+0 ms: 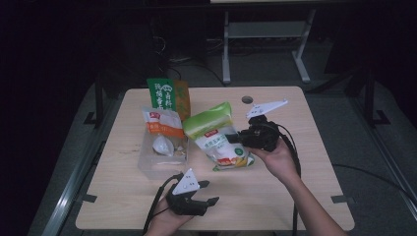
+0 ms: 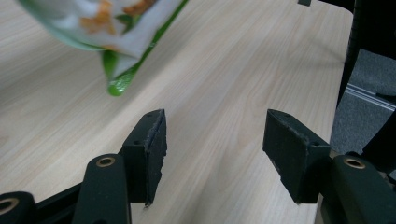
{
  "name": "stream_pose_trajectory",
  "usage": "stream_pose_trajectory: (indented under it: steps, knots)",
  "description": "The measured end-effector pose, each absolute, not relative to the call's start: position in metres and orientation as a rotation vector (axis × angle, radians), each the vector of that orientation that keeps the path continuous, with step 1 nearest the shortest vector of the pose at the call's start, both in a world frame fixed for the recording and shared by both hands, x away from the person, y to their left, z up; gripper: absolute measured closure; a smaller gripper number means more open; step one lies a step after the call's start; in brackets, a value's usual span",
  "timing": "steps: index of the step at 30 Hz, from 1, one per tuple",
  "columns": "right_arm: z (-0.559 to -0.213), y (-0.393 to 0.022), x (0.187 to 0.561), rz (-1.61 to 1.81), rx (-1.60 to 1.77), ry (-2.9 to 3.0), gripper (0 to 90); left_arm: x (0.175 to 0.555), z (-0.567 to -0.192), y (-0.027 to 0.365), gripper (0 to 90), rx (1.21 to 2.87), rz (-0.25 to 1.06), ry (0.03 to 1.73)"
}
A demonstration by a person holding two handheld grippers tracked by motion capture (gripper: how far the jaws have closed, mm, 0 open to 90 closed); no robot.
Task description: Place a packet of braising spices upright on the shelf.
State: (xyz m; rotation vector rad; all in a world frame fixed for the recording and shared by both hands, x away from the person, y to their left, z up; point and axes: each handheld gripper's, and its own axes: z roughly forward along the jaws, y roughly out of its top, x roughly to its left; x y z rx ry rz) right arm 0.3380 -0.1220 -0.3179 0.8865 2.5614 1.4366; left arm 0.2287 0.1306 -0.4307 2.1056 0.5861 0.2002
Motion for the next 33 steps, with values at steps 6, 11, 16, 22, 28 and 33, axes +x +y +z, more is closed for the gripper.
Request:
stream_pose_trajectory:
  steps: [6,11,16,22,28,33]
  knots:
    - [-0.305,-0.099,0.341,1.445,0.828,2.585,87.5,0.225,-0.432,0.134,38.6,2.104,0.207,0.574]
    - [-0.294,-0.081,0.344,1.455,0.764,2.585,87.5,0.222,-0.435,0.139,38.0,2.09,0.2,0.588]
    - [-0.285,-0.058,0.349,1.475,0.724,2.605,87.6,0.222,-0.436,0.143,37.7,2.074,0.196,0.602]
    - [-0.282,-0.03,0.354,1.486,0.704,2.628,87.6,0.221,-0.436,0.146,37.0,2.054,0.202,0.603]
    - [-0.283,-0.008,0.359,1.509,0.689,2.638,87.6,0.221,-0.435,0.148,36.8,2.054,0.213,0.591]
    - [-0.286,0.019,0.363,1.506,0.665,2.667,87.7,0.219,-0.435,0.149,36.8,2.038,0.204,0.605]
